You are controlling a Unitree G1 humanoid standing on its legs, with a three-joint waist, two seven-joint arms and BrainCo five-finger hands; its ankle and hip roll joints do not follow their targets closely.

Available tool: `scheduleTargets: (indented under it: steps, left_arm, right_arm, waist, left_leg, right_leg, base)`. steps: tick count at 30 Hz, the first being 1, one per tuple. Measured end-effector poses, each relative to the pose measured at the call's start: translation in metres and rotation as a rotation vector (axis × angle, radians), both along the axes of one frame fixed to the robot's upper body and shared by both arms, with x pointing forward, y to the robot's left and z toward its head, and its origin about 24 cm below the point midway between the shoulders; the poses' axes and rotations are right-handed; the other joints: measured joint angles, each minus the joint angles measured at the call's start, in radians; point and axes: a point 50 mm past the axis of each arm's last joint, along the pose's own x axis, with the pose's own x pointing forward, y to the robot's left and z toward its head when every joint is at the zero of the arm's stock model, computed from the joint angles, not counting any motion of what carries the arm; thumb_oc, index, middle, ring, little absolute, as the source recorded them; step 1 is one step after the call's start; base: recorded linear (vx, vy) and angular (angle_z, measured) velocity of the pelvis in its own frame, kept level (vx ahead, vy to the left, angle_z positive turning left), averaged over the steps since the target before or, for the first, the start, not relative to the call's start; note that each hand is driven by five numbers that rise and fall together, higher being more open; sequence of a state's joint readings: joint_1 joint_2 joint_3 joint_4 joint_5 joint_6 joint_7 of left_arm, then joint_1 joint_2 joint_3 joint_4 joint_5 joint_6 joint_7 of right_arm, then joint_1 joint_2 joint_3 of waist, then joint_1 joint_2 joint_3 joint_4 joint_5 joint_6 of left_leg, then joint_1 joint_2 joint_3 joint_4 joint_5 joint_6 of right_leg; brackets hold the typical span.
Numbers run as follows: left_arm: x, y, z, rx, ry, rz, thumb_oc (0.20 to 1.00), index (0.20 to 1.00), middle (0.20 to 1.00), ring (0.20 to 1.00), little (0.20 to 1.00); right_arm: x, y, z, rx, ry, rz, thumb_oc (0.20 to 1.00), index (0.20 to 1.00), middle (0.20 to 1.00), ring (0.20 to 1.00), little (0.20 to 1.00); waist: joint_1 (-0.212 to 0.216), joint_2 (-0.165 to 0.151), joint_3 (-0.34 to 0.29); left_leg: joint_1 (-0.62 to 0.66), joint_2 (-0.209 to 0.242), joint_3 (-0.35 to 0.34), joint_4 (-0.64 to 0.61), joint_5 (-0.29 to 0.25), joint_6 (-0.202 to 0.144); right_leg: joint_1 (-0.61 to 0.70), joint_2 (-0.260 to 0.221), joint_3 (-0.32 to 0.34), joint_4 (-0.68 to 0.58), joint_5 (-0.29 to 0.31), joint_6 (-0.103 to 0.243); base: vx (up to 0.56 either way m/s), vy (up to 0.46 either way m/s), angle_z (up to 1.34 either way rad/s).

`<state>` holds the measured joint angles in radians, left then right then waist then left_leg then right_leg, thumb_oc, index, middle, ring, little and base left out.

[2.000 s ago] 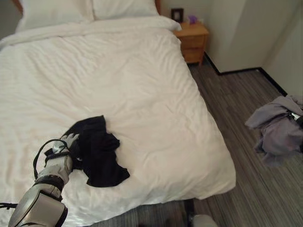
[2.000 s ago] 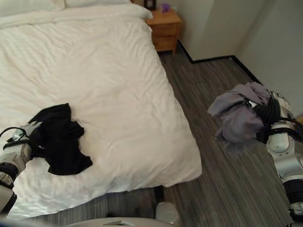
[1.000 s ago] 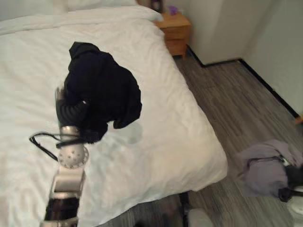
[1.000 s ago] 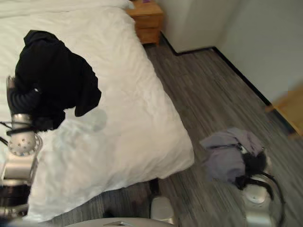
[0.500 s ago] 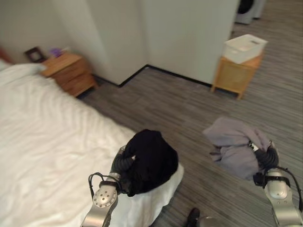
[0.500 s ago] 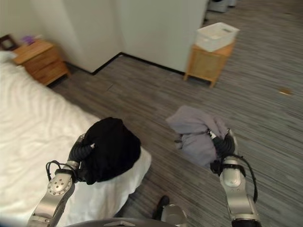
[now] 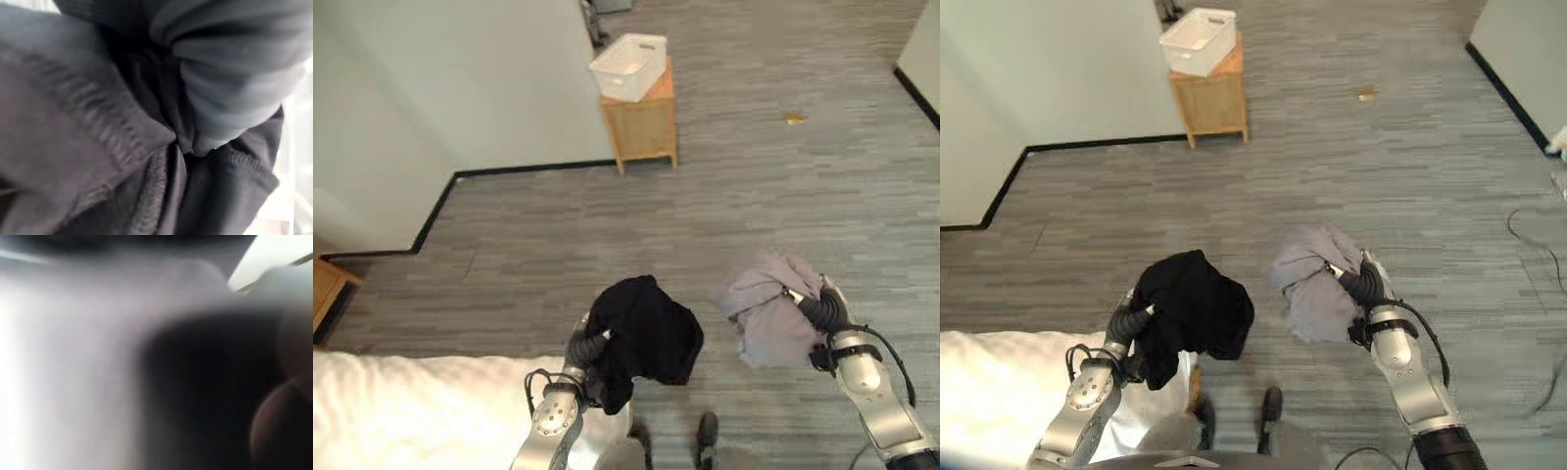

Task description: Pick up bed clothes into laundry basket.

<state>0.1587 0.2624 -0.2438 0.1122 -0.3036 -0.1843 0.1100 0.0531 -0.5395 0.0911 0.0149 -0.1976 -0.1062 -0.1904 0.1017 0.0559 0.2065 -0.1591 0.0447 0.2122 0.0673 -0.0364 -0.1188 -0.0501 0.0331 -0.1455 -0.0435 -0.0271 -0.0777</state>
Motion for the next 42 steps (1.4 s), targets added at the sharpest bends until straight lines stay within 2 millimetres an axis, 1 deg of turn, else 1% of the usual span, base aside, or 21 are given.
scheduleTargets:
  steps: [2, 3, 7, 9, 10, 11, 13, 16, 18, 21, 24, 25, 26, 29, 32, 33, 34, 35, 37, 38, 42]
  left_arm:
    - [0.009, -0.001, 0.009, -0.002, -0.041, -0.010, 0.200, 0.200, 0.200, 0.200, 0.200]
    - [0.009, 0.007, 0.010, 0.025, -0.042, -0.002, 0.200, 0.200, 0.200, 0.200, 0.200]
    - [0.010, 0.014, 0.015, 0.059, -0.052, -0.004, 0.200, 0.200, 0.200, 0.200, 0.200]
    - [0.005, 0.017, 0.012, 0.070, -0.034, 0.002, 0.200, 0.200, 0.200, 0.200, 0.200]
    - [0.005, 0.018, 0.012, 0.078, -0.031, 0.007, 0.200, 0.200, 0.200, 0.200, 0.200]
    - [0.006, 0.022, 0.013, 0.101, -0.026, 0.009, 0.200, 0.200, 0.200, 0.200, 0.200]
    - [0.006, 0.027, 0.017, 0.135, -0.034, 0.014, 0.200, 0.200, 0.200, 0.200, 0.200]
    - [0.019, 0.031, 0.030, 0.174, -0.093, 0.023, 0.200, 0.200, 0.200, 0.200, 0.200]
    - [0.020, 0.031, 0.031, 0.182, -0.099, 0.038, 0.200, 0.200, 0.200, 0.200, 0.200]
    - [0.021, 0.034, 0.032, 0.206, -0.106, 0.047, 0.200, 0.200, 0.200, 0.200, 0.200]
    - [0.017, 0.038, 0.025, 0.243, -0.080, 0.056, 0.200, 0.200, 0.200, 0.200, 0.200]
    - [0.013, 0.036, 0.017, 0.230, -0.047, 0.064, 0.200, 0.200, 0.200, 0.200, 0.200]
    - [0.013, 0.033, 0.015, 0.228, -0.034, 0.058, 0.200, 0.200, 0.200, 0.200, 0.200]
    - [0.015, 0.024, 0.015, 0.215, -0.047, 0.045, 0.200, 0.200, 0.200, 0.200, 0.200]
    - [0.014, 0.021, 0.013, 0.209, -0.043, 0.034, 0.200, 0.200, 0.200, 0.200, 0.200]
    - [0.015, 0.022, 0.015, 0.213, -0.050, 0.033, 0.200, 0.200, 0.200, 0.200, 0.200]
    - [0.013, 0.022, 0.014, 0.210, -0.046, 0.035, 0.200, 0.200, 0.200, 0.200, 0.200]
    - [0.013, 0.019, 0.014, 0.199, -0.047, 0.032, 0.200, 0.200, 0.200, 0.200, 0.200]
    - [0.013, 0.020, 0.015, 0.205, -0.049, 0.028, 0.200, 0.200, 0.200, 0.200, 0.200]
    - [0.013, 0.020, 0.014, 0.204, -0.046, 0.024, 0.200, 0.200, 0.200, 0.200, 0.200]
    - [0.013, 0.020, 0.013, 0.201, -0.042, 0.028, 0.200, 0.200, 0.200, 0.200, 0.200]
  right_arm:
    - [0.005, 0.004, 0.000, 0.011, 0.003, -0.001, 0.200, 0.200, 0.200, 0.200, 0.200]
    - [0.004, 0.016, -0.005, 0.033, 0.013, 0.033, 0.200, 0.200, 0.200, 0.200, 0.200]
    - [0.003, 0.022, 0.001, -0.002, -0.016, 0.065, 0.200, 0.200, 0.200, 0.200, 0.200]
    - [0.001, 0.022, -0.003, -0.009, -0.001, 0.063, 0.200, 0.200, 0.200, 0.200, 0.200]
    - [0.002, 0.021, -0.001, -0.036, -0.006, 0.065, 0.200, 0.200, 0.200, 0.200, 0.200]
    - [0.002, 0.020, 0.000, -0.051, -0.008, 0.064, 0.200, 0.200, 0.200, 0.200, 0.200]
    - [-0.004, 0.020, -0.001, -0.049, -0.004, 0.064, 0.200, 0.200, 0.200, 0.200, 0.200]
    - [-0.002, 0.013, 0.008, -0.054, -0.045, 0.035, 0.200, 0.200, 0.200, 0.200, 0.200]
    - [-0.002, 0.013, 0.009, -0.053, -0.047, 0.032, 0.200, 0.200, 0.200, 0.200, 0.200]
    - [-0.002, 0.010, 0.007, -0.056, -0.038, 0.021, 0.200, 0.200, 0.200, 0.200, 0.200]
    - [-0.003, 0.006, -0.003, -0.055, 0.000, 0.002, 0.200, 0.200, 0.200, 0.200, 0.200]
    - [-0.002, 0.002, -0.007, -0.074, 0.024, -0.013, 0.200, 0.200, 0.200, 0.200, 0.200]
    - [0.000, 0.001, -0.012, -0.074, 0.046, -0.028, 0.200, 0.200, 0.200, 0.200, 0.200]
    - [-0.002, -0.004, -0.018, -0.083, 0.080, -0.049, 0.200, 0.200, 0.200, 0.200, 0.200]
    - [0.003, -0.005, -0.011, -0.093, 0.051, -0.048, 0.200, 0.200, 0.200, 0.200, 0.200]
    - [0.003, -0.006, -0.011, -0.087, 0.052, -0.056, 0.200, 0.200, 0.200, 0.200, 0.200]
    - [0.004, -0.006, -0.011, -0.084, 0.055, -0.059, 0.200, 0.200, 0.200, 0.200, 0.200]
    - [0.004, -0.008, -0.010, -0.094, 0.054, -0.062, 0.200, 0.200, 0.200, 0.200, 0.200]
    - [0.004, -0.008, -0.009, -0.093, 0.054, -0.059, 0.200, 0.200, 0.200, 0.200, 0.200]
    - [0.001, -0.009, -0.013, -0.095, 0.069, -0.063, 0.200, 0.200, 0.200, 0.200, 0.200]
    - [-0.002, -0.012, -0.020, -0.105, 0.107, -0.066, 0.200, 0.200, 0.200, 0.200, 0.200]
  waist:
    - [0.020, 0.030, 0.032]
    - [0.032, -0.009, 0.023]
    - [0.041, -0.064, 0.015]
    - [0.035, -0.077, -0.014]
    - [0.030, -0.076, -0.010]
    - [0.011, -0.059, -0.010]
    - [-0.020, -0.064, -0.017]
    - [-0.072, -0.038, -0.012]
    - [-0.076, -0.014, -0.004]
    - [-0.088, -0.030, -0.009]
    - [-0.098, -0.084, -0.039]
    - [-0.095, -0.064, -0.050]
    - [-0.096, -0.055, -0.053]
    - [-0.073, -0.083, -0.040]
    - [-0.063, -0.090, -0.027]
    - [-0.057, -0.106, -0.014]
    - [-0.044, -0.115, -0.003]
    - [-0.043, -0.102, -0.003]
    - [-0.048, -0.096, -0.007]
    - [-0.064, -0.071, -0.018]
    - [-0.059, -0.046, -0.024]
  left_leg:
    - [-0.029, 0.085, 0.077, 0.045, 0.093, 0.042]
    - [-0.010, 0.082, 0.169, 0.033, 0.102, 0.056]
    - [0.039, -0.001, 0.163, -0.059, 0.115, 0.090]
    - [0.087, -0.030, 0.167, -0.125, 0.127, 0.173]
    - [0.116, -0.040, 0.162, -0.143, 0.109, 0.199]
    - [0.162, -0.044, 0.136, -0.157, 0.104, 0.208]
    - [0.207, -0.066, 0.079, -0.152, 0.077, 0.218]
    - [0.247, -0.072, -0.036, -0.155, 0.047, 0.210]
    - [0.273, -0.056, -0.065, -0.152, 0.034, 0.191]
    - [0.336, -0.049, -0.086, -0.155, -0.008, 0.141]
    - [0.421, -0.056, -0.097, -0.157, -0.092, 0.094]
    - [0.471, -0.017, -0.113, -0.154, -0.132, 0.061]
    - [0.466, 0.003, -0.112, -0.096, -0.144, 0.044]
    - [0.170, 0.077, -0.130, 0.612, -0.061, 0.022]
    - [-0.068, 0.086, -0.186, 0.862, -0.042, -0.006]
    - [-0.123, 0.115, -0.062, 0.846, -0.048, 0.007]
    - [-0.119, 0.127, 0.031, 0.727, -0.038, 0.021]
    - [-0.126, 0.148, 0.066, 0.613, -0.028, 0.023]
    - [-0.116, 0.166, 0.089, 0.400, -0.018, 0.034]
    - [-0.073, 0.154, 0.101, 0.097, 0.010, 0.038]
    - [-0.074, 0.115, 0.078, -0.155, 0.081, 0.033]
  right_leg:
    - [0.031, 0.034, -0.023, 0.109, -0.082, 0.023]
    - [0.067, 0.021, -0.021, 0.064, -0.085, 0.037]
    - [0.114, -0.017, -0.020, 0.072, -0.109, 0.087]
    - [0.114, -0.043, -0.037, 0.145, -0.164, 0.142]
    - [0.075, -0.061, -0.057, 0.277, -0.184, 0.194]
    - [-0.045, -0.116, -0.100, 0.612, -0.171, 0.256]
    - [-0.131, -0.189, -0.098, 0.803, -0.172, 0.278]
    - [-0.247, -0.285, -0.119, 0.679, -0.168, 0.239]
    - [-0.266, -0.266, -0.111, 0.502, -0.136, 0.221]
    - [-0.282, -0.234, -0.092, 0.112, 0.046, 0.241]
    - [-0.261, -0.217, -0.104, 0.017, 0.063, 0.237]
    - [-0.239, -0.184, -0.089, 0.055, 0.151, 0.198]
    - [-0.233, -0.163, -0.088, 0.084, 0.154, 0.195]
    - [-0.153, -0.130, -0.087, 0.108, 0.151, 0.055]
    - [-0.058, -0.081, -0.069, 0.082, 0.071, 0.018]
    - [0.001, -0.078, -0.061, 0.023, 0.058, 0.034]
    - [0.042, -0.087, -0.080, -0.008, 0.015, 0.102]
    - [0.050, -0.085, -0.112, 0.015, 0.032, 0.093]
    - [0.109, -0.059, -0.131, -0.025, 0.028, 0.060]
    - [0.159, -0.023, -0.132, -0.055, 0.010, 0.063]
    - [0.217, 0.009, -0.106, -0.055, -0.039, 0.087]
  base:
    - [0.49, 0.101, -0.42]
    - [0.49, 0.087, -0.13]
    - [0.42, 0.059, -0.03]
    - [0.40, 0.108, 0.08]
    - [0.37, 0.072, 0.31]
    - [0.35, 0.037, 0.46]
    - [0.40, -0.023, 0.84]
    - [0.43, -0.124, 1.13]
    - [0.45, -0.209, 0.69]
    - [0.47, -0.208, 0.65]
    - [0.46, -0.228, 0.67]
    - [0.42, -0.293, 0.27]
    - [0.48, -0.466, 0.30]
    - [0.22, -0.282, 0.02]
    - [0.38, -0.197, -0.37]
    - [0.43, 0.024, -0.42]
    - [0.47, 0.068, -0.61]
    - [0.50, 0.113, -0.66]
    - [0.51, 0.187, -0.27]
    - [0.53, 0.184, -0.08]
    - [0.52, 0.131, -0.28]
